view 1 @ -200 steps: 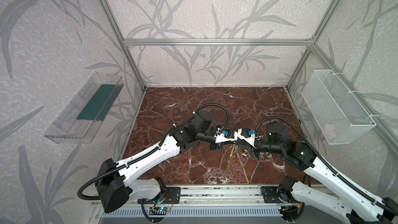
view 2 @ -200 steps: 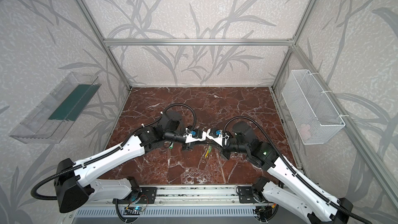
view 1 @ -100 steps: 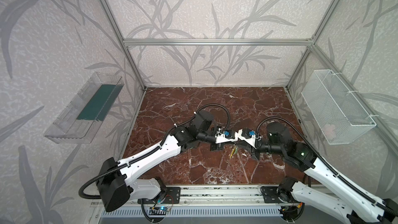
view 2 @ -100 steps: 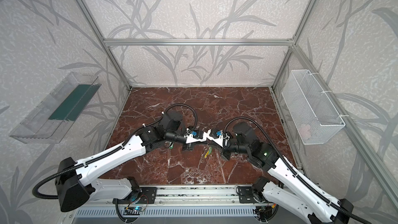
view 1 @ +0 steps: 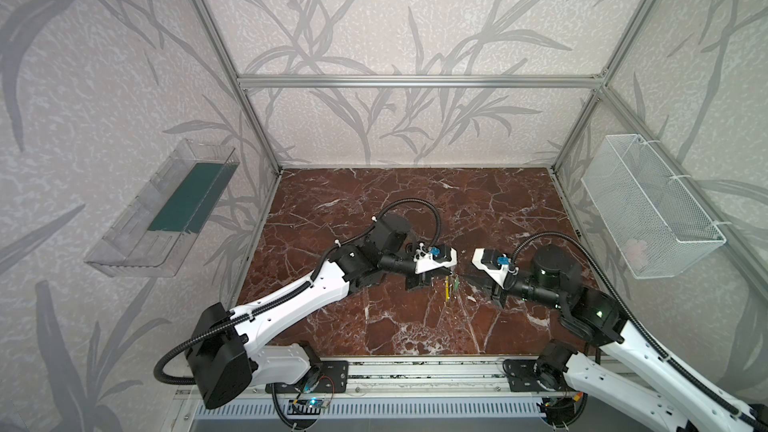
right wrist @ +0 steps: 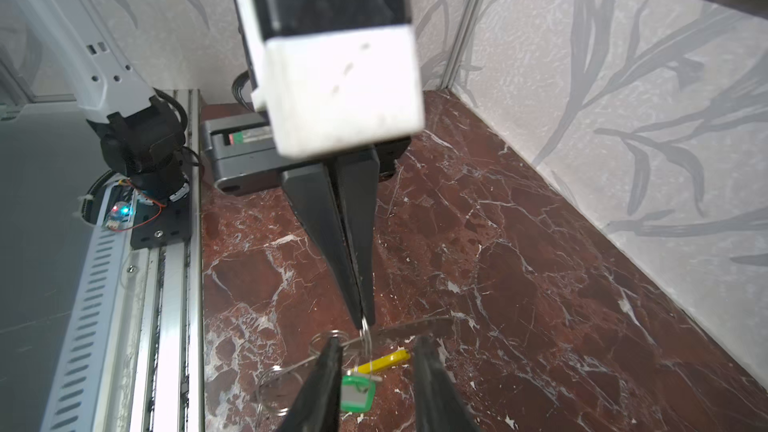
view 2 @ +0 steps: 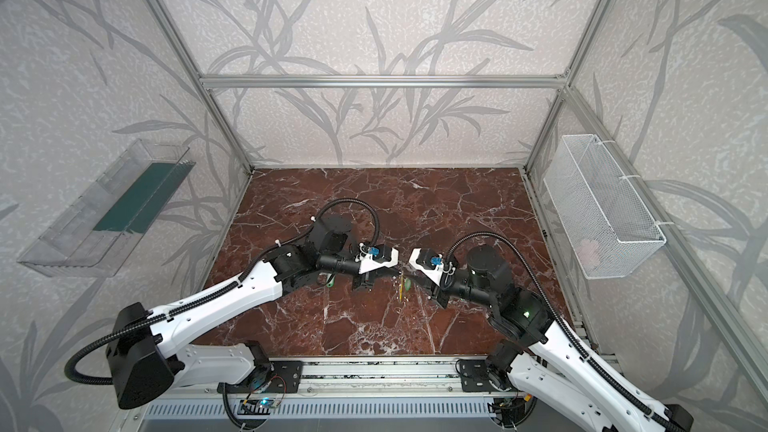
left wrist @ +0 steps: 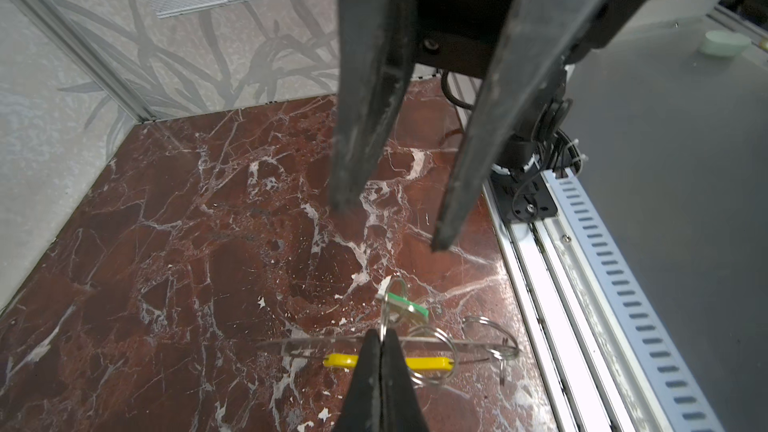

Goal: Put the keys on the keyring

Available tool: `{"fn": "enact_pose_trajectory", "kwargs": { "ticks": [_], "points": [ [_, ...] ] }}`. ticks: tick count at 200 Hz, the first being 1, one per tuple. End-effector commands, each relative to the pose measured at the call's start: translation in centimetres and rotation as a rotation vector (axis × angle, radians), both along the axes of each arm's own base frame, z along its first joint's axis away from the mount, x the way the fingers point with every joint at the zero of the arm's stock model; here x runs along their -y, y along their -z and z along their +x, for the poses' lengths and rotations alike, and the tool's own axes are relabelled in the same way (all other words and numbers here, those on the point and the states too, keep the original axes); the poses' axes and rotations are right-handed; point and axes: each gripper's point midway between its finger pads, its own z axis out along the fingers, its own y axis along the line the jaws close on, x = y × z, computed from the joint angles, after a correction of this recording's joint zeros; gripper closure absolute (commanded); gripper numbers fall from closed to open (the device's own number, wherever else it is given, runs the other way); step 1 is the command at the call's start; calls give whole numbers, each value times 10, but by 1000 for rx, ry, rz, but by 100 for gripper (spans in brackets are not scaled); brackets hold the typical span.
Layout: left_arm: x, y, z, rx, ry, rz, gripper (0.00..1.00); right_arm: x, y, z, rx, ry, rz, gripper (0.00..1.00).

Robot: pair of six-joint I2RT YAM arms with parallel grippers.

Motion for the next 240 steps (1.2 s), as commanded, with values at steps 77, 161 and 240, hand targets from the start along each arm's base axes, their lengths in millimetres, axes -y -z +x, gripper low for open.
{"fn": "enact_pose_trajectory", "kwargs": {
  "ticks": [77,161,240],
  "points": [
    [2,-59,13,-30,-80,-296,100,-7,18,13,-167,95,112,63],
    [4,-65,11,-48,-59,-324,100,2,15,23,-99,157,101,68],
    [8,-67,15,-76,-53,-357,100,18,10,12,5,134,-19,66]
  ]
}}
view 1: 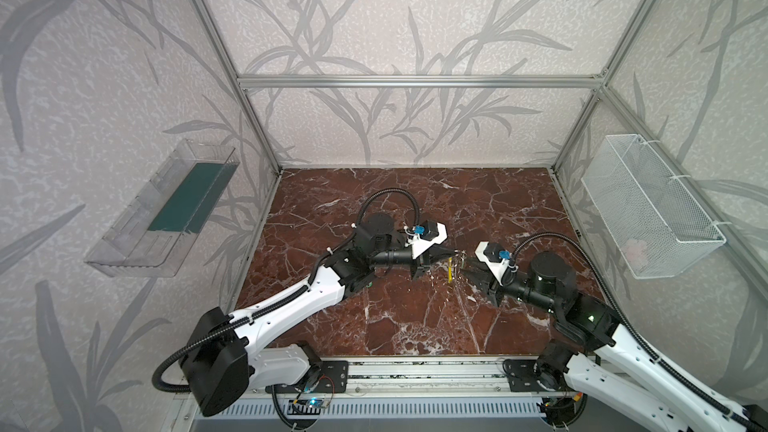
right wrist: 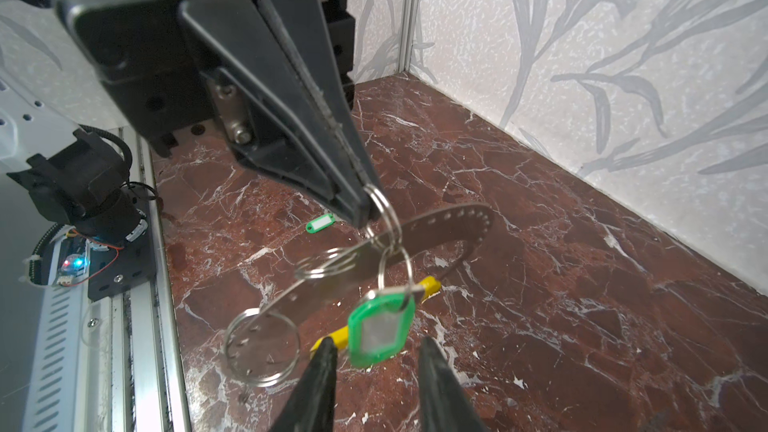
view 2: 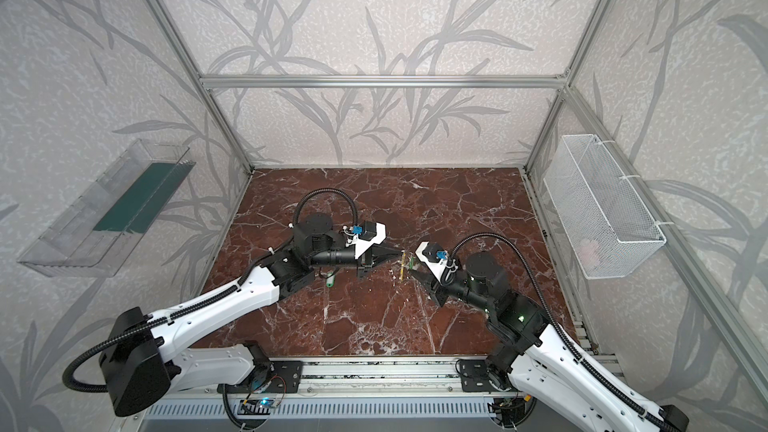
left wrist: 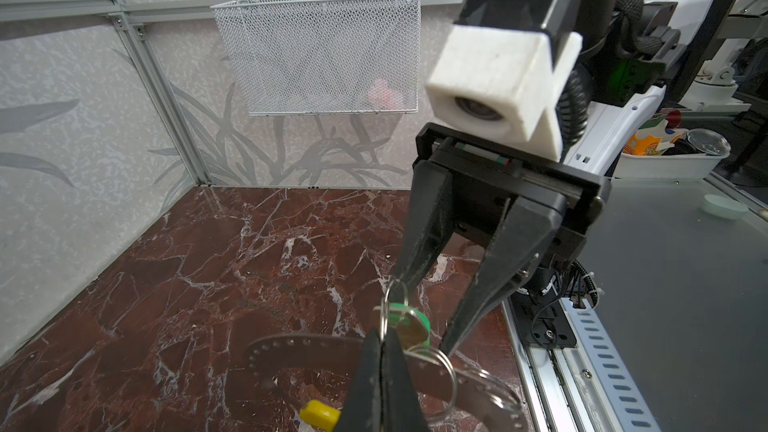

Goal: Put the keys on the keyring

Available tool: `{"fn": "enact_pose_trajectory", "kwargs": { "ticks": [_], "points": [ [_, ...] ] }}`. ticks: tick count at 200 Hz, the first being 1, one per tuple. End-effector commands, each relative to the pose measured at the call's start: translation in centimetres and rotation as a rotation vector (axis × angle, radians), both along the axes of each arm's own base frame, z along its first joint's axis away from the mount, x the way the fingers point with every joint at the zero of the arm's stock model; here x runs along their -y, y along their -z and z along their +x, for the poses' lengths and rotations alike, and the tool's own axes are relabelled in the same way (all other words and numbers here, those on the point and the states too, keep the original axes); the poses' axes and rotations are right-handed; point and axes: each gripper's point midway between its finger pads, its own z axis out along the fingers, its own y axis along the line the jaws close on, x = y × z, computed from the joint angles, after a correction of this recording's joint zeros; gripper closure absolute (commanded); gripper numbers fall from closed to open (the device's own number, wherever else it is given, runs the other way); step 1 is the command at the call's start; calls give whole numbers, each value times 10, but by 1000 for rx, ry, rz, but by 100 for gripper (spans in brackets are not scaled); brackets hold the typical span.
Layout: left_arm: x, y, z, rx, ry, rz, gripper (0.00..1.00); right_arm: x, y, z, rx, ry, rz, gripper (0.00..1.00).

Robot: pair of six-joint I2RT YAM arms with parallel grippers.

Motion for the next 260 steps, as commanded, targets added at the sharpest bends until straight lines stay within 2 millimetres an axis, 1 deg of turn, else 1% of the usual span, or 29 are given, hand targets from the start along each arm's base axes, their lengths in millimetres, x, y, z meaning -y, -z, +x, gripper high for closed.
{"fn": "enact_pose_trajectory", "kwargs": {
  "ticks": [1,27,39,70,101,123,138,172,187,225,260],
  "points": [
    [1,-12,-2,4,24,-53,100,10,-10,-4,73,-2,-64,66],
    [1,-12,-1,3,28,-55,100,13,-31,-3,116,21,-8,66],
    [1,-14,-1,5,25,-59,100,11,-34,-2,106,30,16,66],
    [2,-15,1,7,20,-60,100,4,-26,0,62,14,32,66],
    [2,-15,0,6,25,-60,100,1,-34,5,77,26,66,66],
    [3,-15,1,3,23,-57,100,-1,-35,11,74,48,71,66],
    [3,-13,2,0,18,-49,100,-4,-37,12,71,42,81,66],
    [4,-11,2,-7,25,-45,100,-9,-29,17,61,36,59,65],
    [4,-10,2,-8,27,-45,100,-9,-28,20,68,47,55,64],
    [4,-7,3,-15,21,-38,100,1,-31,24,103,101,51,65],
    [6,-7,6,-14,13,-33,100,8,-22,25,113,132,27,65]
  ]
}}
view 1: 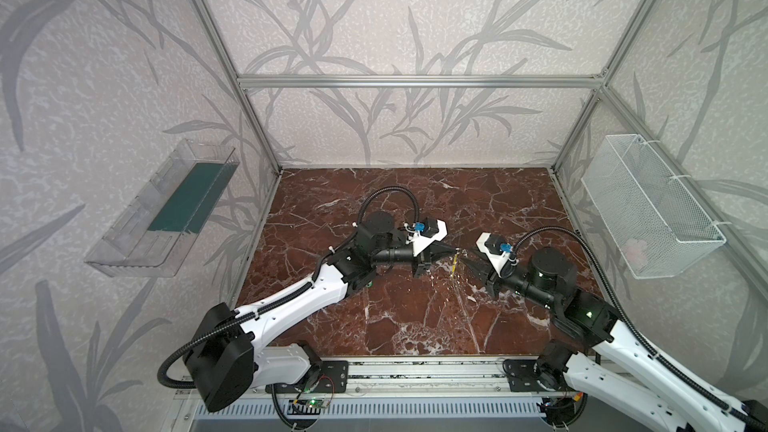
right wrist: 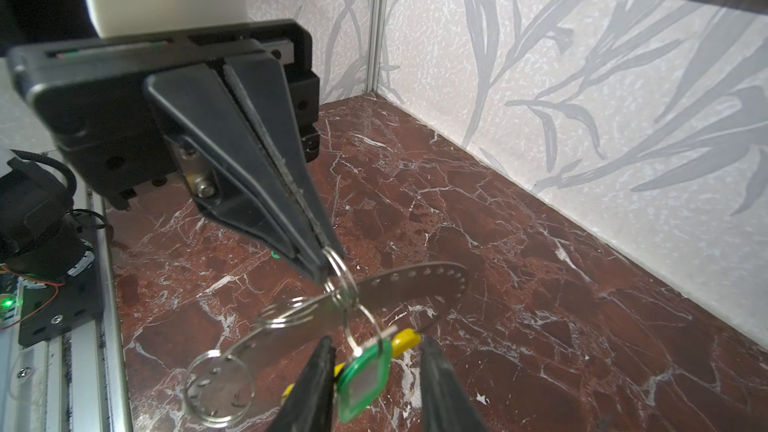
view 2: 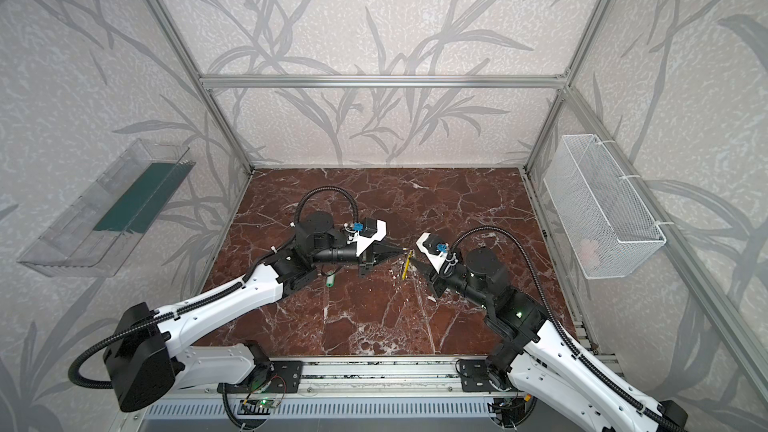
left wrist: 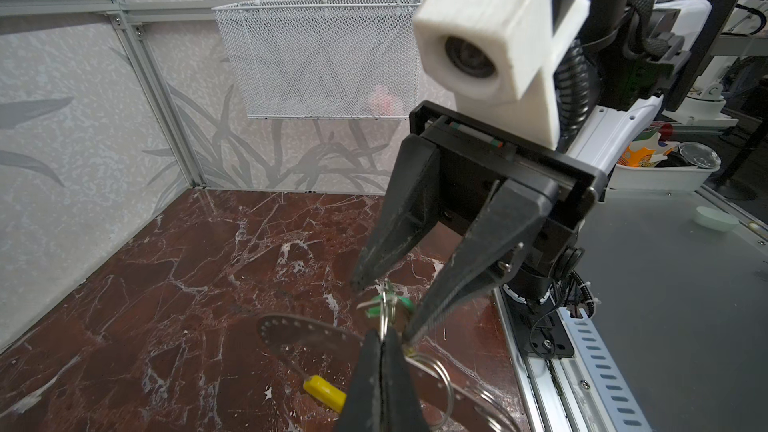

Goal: Put the keys on the keyring

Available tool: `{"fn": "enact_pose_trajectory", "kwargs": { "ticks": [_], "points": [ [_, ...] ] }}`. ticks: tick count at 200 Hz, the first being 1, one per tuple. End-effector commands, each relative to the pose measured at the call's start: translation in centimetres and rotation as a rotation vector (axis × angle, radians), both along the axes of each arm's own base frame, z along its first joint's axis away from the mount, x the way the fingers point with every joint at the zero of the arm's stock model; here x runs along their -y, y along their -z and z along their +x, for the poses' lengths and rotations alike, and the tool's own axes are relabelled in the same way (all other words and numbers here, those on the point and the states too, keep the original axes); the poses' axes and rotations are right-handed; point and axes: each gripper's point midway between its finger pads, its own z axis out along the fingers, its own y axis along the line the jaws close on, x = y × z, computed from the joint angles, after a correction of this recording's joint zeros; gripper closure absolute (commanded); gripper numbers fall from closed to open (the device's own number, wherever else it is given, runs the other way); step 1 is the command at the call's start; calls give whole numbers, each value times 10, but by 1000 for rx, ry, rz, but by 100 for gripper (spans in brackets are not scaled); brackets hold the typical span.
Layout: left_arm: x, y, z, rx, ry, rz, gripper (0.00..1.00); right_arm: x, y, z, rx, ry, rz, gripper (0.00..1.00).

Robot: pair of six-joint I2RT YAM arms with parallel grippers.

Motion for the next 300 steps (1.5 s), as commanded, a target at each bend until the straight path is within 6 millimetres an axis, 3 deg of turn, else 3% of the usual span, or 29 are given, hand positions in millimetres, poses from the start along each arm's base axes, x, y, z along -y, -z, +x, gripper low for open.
{"fn": "enact_pose_trajectory", "kwargs": {
  "ticks": [1,43,101,162,215,278,300],
  "points": [
    [2,-9,3,11,2,-21,100,6,-3,3,40,35,-5,65],
    [6,-9,7,4,5,-32,100,5,1,5,35,33,-33,69],
    [6,-10,4,8,17,-32,100,4,2,-4,38,-9,-46,83],
    [4,-8,-6,8,59,-8,100,3,-10,-7,32,-22,-21,83],
    [3,-12,-16,3,104,-17,100,-4,-1,-3,-27,-36,-49,83],
    [6,-18,-17,-2,125,-59,100,-21,3,-16,-69,-149,-31,82],
    [6,-17,-16,-12,124,-72,100,-14,1,-15,-53,-120,-44,80]
  ]
}}
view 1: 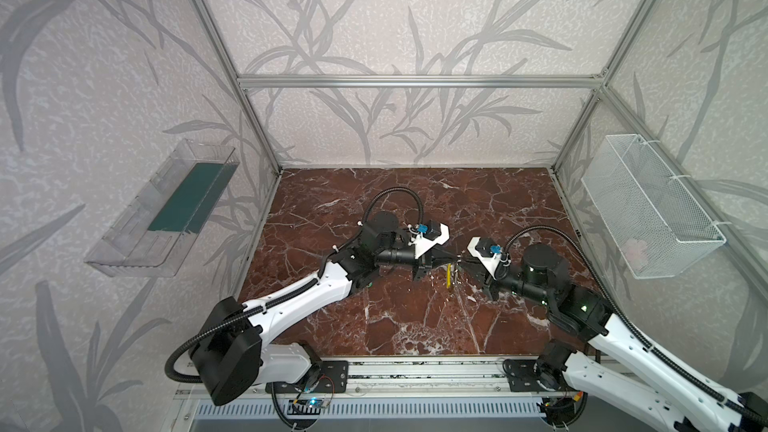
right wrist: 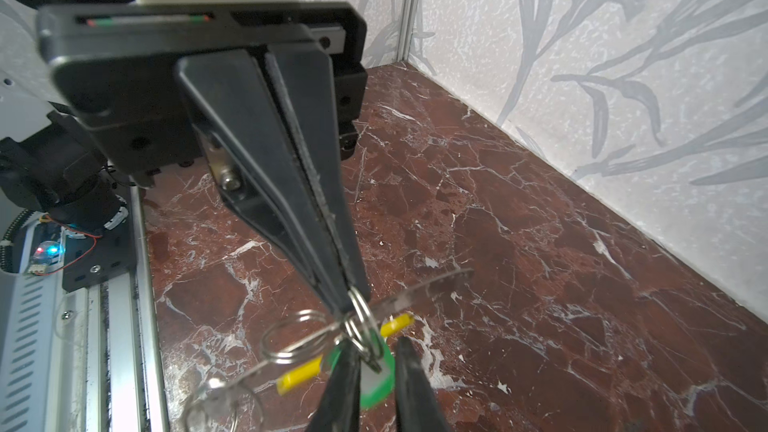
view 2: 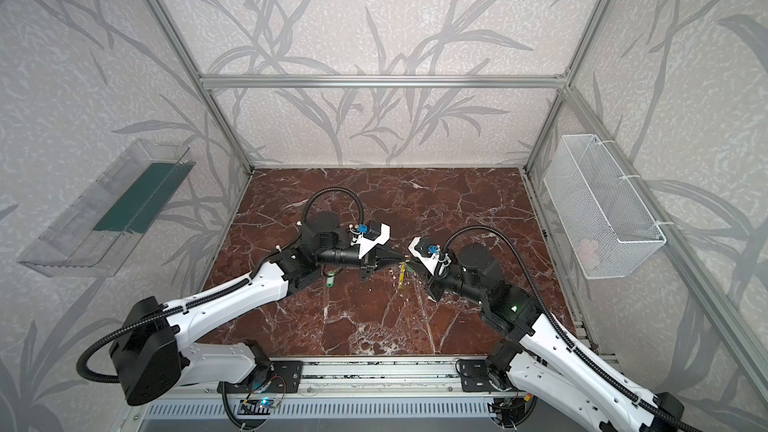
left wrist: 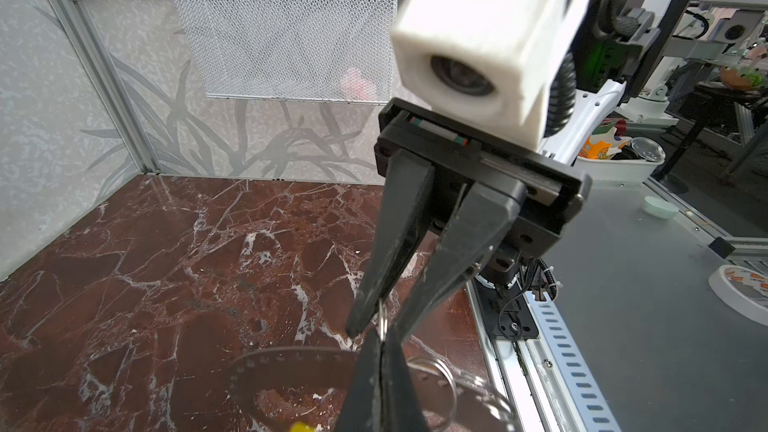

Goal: Put the keys on the keyring

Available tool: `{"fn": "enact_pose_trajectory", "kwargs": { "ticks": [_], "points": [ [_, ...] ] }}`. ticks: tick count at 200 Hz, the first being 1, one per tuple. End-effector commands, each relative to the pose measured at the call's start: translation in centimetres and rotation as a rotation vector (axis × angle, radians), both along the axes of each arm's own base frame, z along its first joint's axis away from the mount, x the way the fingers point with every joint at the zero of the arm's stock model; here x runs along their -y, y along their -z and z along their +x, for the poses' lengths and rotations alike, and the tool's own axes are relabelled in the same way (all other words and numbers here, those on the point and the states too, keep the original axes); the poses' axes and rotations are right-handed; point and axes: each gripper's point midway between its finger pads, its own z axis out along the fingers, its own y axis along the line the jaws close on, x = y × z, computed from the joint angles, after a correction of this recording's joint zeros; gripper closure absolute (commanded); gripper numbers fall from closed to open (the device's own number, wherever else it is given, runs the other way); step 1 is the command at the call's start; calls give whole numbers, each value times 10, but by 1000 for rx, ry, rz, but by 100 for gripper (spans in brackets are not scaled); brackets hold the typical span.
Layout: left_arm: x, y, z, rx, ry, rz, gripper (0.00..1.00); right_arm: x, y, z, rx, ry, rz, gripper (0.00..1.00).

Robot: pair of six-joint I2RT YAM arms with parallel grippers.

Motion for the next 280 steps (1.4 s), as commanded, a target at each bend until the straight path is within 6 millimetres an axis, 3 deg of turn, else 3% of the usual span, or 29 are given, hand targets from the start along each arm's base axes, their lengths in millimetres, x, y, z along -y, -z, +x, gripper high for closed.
{"fn": "enact_pose_trajectory", "kwargs": {
  "ticks": [1,55,115,225,280],
  "points": [
    [1,-29,-5,45,38,-88,100,1,-16,-5,20,-13,25,80],
    [-1,-31,-8,39,53,-101,100,29,-34,-23,132,16,44,80],
    [2,-34,-10,37,76,-120,100,7,-46,-24,114,-72,103,83],
    [2,-31,-11,43,91,-99,100,4,-48,-21,141,-74,127,82],
    [3,-28,-12,49,96,-85,100,3,-51,-22,145,-87,145,92]
  ]
}}
